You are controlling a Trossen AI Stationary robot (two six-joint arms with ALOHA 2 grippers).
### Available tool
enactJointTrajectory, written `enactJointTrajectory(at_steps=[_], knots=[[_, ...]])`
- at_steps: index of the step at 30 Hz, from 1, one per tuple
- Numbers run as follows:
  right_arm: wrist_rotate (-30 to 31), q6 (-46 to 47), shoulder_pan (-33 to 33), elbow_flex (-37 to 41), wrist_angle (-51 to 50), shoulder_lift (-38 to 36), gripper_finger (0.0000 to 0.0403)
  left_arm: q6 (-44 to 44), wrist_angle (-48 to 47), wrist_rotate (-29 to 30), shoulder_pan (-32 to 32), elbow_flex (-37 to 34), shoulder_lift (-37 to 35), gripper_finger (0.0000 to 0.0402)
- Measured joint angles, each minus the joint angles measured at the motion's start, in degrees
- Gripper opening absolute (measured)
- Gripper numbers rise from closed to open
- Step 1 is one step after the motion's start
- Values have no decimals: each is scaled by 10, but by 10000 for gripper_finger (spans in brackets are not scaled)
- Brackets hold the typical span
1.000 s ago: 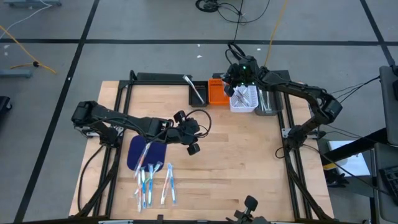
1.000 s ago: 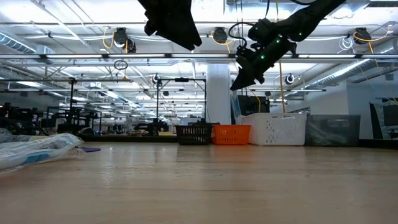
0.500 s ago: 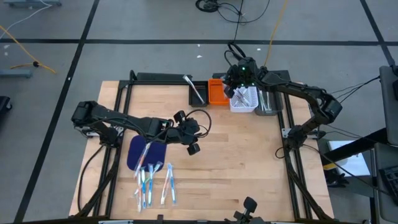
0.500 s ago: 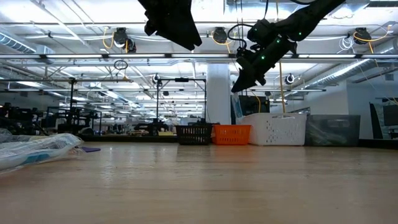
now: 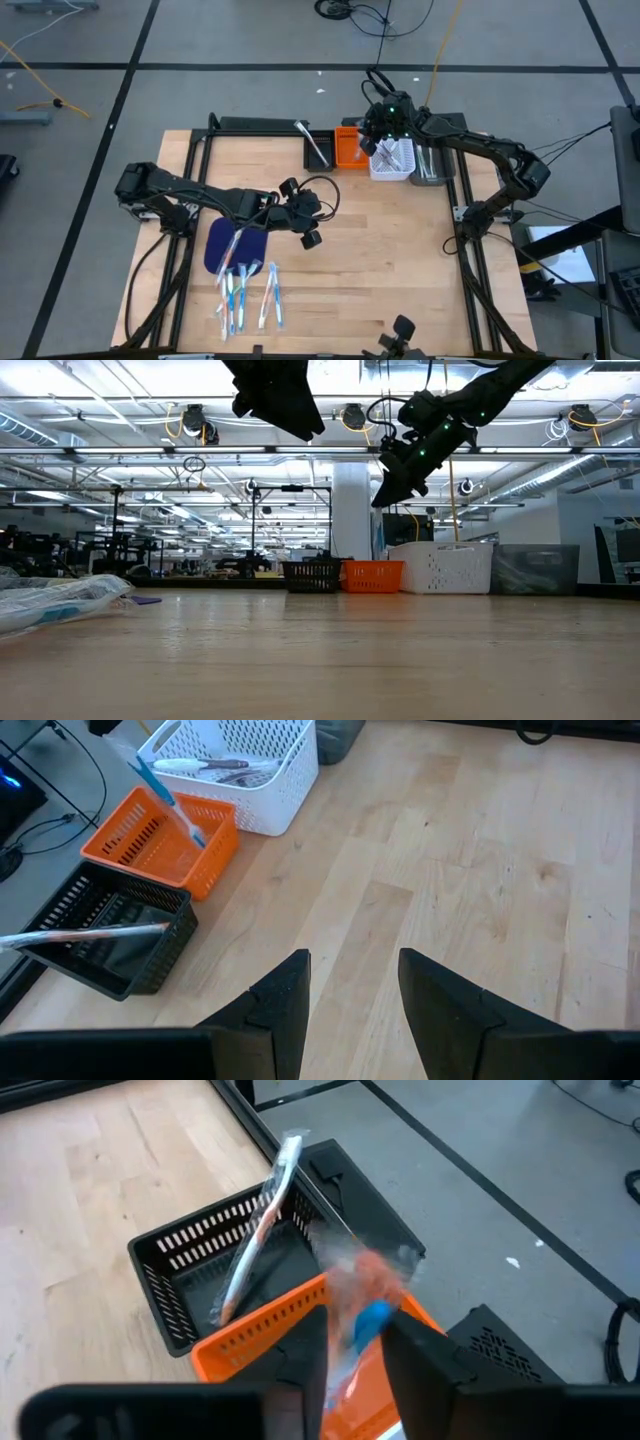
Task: Pick & Place Toothbrushes
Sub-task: Put the blue toothbrush into the orange bin, then put the orange toothbrush into the black bin
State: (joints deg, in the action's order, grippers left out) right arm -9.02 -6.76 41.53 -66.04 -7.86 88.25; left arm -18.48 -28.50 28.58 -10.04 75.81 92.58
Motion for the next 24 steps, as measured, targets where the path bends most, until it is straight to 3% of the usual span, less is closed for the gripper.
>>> enactJointTrajectory(at_steps=[7,15,24], knots=[[1,-5,0,0,3,0,131,0,0,0,0,0,0,152],[0,-2,1,0,72,0,139,0,0,0,0,0,0,152],[0,-6,0,1,61,28,153,0,0,0,0,0,0,152]])
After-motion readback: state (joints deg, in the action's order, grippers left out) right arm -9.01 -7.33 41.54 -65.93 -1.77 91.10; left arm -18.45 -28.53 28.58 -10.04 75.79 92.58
